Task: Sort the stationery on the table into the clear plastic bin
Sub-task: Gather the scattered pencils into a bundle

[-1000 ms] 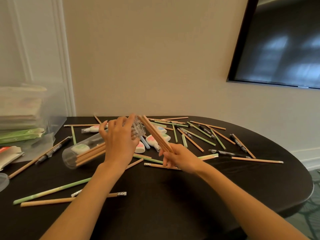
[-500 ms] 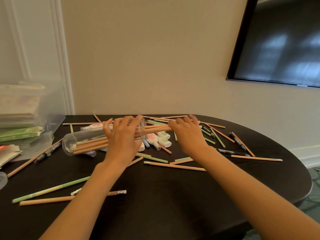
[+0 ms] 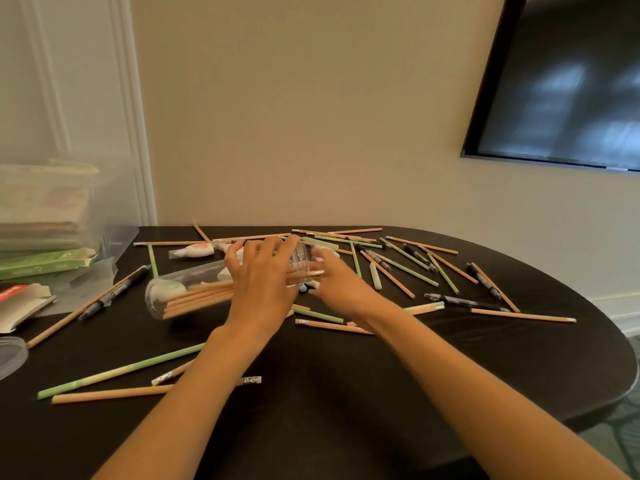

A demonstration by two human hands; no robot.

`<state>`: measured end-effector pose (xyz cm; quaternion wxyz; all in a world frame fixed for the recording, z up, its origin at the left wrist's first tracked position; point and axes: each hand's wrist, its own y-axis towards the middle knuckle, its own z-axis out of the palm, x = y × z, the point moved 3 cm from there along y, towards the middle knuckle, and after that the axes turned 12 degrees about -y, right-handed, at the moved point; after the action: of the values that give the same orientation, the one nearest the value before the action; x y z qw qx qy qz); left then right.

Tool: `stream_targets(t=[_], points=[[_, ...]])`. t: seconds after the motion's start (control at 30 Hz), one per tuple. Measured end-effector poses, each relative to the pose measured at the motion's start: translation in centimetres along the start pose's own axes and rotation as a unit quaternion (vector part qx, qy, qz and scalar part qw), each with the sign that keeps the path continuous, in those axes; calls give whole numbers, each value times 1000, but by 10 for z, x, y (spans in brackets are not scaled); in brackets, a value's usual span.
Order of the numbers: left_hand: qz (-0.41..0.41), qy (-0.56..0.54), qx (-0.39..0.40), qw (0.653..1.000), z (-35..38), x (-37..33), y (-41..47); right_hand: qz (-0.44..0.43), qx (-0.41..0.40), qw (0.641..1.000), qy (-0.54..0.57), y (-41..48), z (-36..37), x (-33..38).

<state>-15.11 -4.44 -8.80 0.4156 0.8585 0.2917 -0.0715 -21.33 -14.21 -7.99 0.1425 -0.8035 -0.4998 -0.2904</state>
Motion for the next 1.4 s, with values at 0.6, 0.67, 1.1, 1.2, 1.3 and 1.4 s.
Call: stream_targets(t=[0.6, 0.67, 1.1, 1.2, 1.3, 1.4], points=[[-39, 80, -18, 996, -39, 41, -1, -110, 222, 968, -46, -18, 46, 25], [-51, 80, -20, 995, -39, 48, -4, -151, 250, 952, -97, -23, 59, 36], [-69, 67, -19, 995, -23, 40, -4, -87, 162, 889, -420, -18, 3, 4], [-64, 69, -21, 995, -19, 32, -4, -23, 151, 925, -348, -16, -25, -21], [-56, 74, -7, 996, -12, 25, -3, 80, 93, 992, -16, -18, -42, -40], [-49, 68, 0, 996, -4, 17, -2, 225, -25, 918, 326, -23, -41, -65]])
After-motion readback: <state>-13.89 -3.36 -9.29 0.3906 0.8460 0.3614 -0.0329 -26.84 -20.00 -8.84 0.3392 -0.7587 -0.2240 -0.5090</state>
